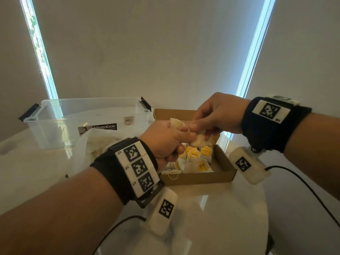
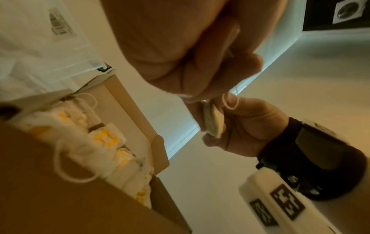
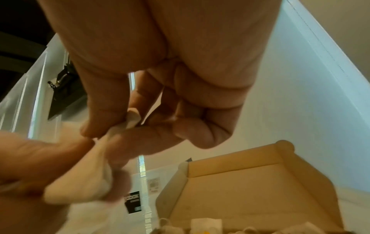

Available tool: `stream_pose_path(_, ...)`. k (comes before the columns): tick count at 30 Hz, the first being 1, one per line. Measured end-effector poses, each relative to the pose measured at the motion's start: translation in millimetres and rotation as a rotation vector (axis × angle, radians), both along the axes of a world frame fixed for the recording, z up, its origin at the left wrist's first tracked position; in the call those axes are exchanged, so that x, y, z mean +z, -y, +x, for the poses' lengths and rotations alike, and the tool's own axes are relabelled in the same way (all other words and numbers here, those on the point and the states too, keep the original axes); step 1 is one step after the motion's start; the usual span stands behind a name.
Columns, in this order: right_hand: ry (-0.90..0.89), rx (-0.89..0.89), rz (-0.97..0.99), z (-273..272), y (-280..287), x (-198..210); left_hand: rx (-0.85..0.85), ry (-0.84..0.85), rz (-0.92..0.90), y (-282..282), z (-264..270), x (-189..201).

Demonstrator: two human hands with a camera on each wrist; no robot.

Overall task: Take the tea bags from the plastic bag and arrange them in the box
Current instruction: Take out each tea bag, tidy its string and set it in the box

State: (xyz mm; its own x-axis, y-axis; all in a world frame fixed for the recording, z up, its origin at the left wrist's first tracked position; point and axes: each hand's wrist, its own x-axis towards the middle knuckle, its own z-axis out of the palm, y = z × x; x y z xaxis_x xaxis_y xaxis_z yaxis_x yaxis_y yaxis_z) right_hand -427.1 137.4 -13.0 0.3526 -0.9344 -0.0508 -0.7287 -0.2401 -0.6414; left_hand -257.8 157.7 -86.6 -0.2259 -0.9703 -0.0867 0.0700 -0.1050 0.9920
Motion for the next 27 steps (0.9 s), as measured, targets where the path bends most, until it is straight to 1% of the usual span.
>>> stream_pose_path(1,-0.025,-0.03,-0.02,-4.8,4.7,-1.1,-0.01,0.038,0.025,0.1,0.5,-2.5)
stream_pose_path(3,-0.139,-0.101,-0.056,-17.3,16.2,-5.9,-0.046,0.186,0.068,-0.5,4.2,-6.9)
stream_pose_path(6,-0.482,-0.15,-0.028,-34.4,36.3,-22.3,-0.164,0.474,0.097,1.4,15.0,-13.2)
stream_pose_path(8,-0.672,-0.141,0.03,-38.6,48.2,-36.6,-0.233,0.582,0.114,2.6,19.7,-15.5)
stream_pose_path(9,-0.717,-0.135,0.06,-38.5,52.9,-42.7,-0.248,0.608,0.125,3.0,20.9,-16.4)
stream_pose_path(12,-0.728,-0.109,0.14,-32.6,62.0,-55.3,-0.267,0.676,0.145,2.3,21.1,-19.3)
stream_pose_path(16,-0.805,-0.037,0.159,-19.3,68.3,-62.6,-0.29,0.708,0.162,5.8,22.0,-28.6)
stream_pose_path(19,-0.839,-0.03,0.108,-11.4,75.1,-69.4,-0.297,0.7,0.172,6.8,22.9,-30.2)
stream_pose_path(23,-0.813,-0.077,0.0,-8.8,83.5,-76.9,-0.309,0.701,0.181,9.0,24.2,-29.5)
stream_pose_path(27,-0.813,-0.116,-0.047,-7.4,86.1,-77.2,-0.321,0.725,0.178,10.9,24.1,-29.1)
